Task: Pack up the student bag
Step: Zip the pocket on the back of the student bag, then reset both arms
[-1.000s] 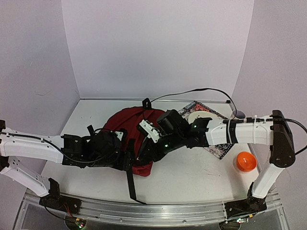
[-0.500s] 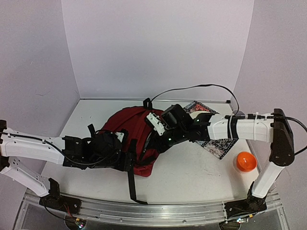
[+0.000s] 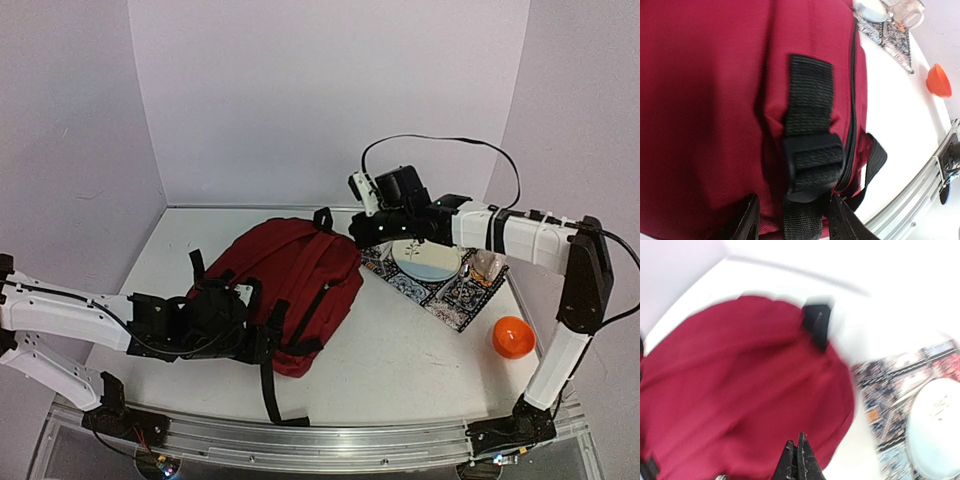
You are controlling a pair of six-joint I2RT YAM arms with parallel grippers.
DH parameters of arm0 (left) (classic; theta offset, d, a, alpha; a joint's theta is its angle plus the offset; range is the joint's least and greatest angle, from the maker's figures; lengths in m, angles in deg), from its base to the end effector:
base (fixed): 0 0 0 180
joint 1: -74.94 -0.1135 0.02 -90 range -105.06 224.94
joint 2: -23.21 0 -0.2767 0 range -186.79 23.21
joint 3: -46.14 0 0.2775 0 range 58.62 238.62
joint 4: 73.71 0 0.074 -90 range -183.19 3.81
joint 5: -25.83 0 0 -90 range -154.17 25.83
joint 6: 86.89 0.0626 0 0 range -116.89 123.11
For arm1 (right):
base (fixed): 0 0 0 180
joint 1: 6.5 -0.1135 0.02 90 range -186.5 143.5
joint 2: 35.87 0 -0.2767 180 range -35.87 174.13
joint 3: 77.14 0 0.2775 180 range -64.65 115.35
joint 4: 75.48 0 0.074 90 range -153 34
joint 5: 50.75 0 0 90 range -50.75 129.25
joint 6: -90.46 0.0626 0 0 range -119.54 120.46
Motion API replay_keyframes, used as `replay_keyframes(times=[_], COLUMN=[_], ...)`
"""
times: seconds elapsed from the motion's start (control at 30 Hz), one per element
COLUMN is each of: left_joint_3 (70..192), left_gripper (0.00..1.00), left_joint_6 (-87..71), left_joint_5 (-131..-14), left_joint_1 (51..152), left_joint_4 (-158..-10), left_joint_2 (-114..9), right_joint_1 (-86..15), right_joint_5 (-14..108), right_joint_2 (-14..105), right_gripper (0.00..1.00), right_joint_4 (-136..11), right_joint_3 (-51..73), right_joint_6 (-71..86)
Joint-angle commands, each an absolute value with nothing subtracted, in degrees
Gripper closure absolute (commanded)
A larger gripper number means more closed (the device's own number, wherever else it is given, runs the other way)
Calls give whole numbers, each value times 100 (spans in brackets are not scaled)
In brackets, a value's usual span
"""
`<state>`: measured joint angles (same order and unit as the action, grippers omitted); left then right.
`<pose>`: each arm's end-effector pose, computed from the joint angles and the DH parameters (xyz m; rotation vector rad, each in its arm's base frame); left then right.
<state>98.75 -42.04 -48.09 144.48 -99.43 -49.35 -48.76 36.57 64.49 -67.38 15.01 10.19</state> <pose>0.1182 -0.2672 0.1868 0.3753 2.3961 -0.6459 0.3539 0.3176 0.3077 -0.4992 1.8295 0.5829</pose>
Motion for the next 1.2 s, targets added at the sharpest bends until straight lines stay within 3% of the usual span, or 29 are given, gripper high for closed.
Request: replay_keyframes(times=[0.0, 0.13, 0.2, 0.43, 0.53, 0.7, 0.9, 1.17], left_joint_3=[9586, 9828, 10022, 10662, 10829, 11081, 11308, 11147], left_gripper=[51, 43, 39, 21, 16, 7, 0, 0], left_joint_6=[-4412, -4291, -4137, -3432, -3073, -2629, -2499, -2506], left_joint_5=[-4760, -4629, -4533, -4296, -4589, -4961, -5360, -6186], left_joint_1=[14413, 14411, 14411, 13940, 13268, 12121, 10542, 8171], left_joint_4=[-10810, -10799, -10803, -10748, -10671, -10606, -10614, -10614], left_joint_2=[-4837, -4714, -4662, -4484, -4444, -4288, -4099, -3418], right_joint_1=[-4738, -4727, -4673, -4352, -4054, -3513, -2844, -2560], right_joint_5=[3849, 4191, 4202, 3926, 3630, 3178, 2843, 1514], right_joint_2=[6805, 6833, 6798, 6404, 6174, 5692, 4926, 3106], right_gripper=[100, 99, 93, 65, 56, 24, 3, 2], right_joint_4=[-6900, -7015, -7020, -7039, -7056, -7101, -7108, -7500], right_joint_3=[1922, 1842, 1802, 1563, 1390, 991, 459, -794], right_joint_6=[951, 1041, 1085, 1224, 1372, 1532, 1675, 1422])
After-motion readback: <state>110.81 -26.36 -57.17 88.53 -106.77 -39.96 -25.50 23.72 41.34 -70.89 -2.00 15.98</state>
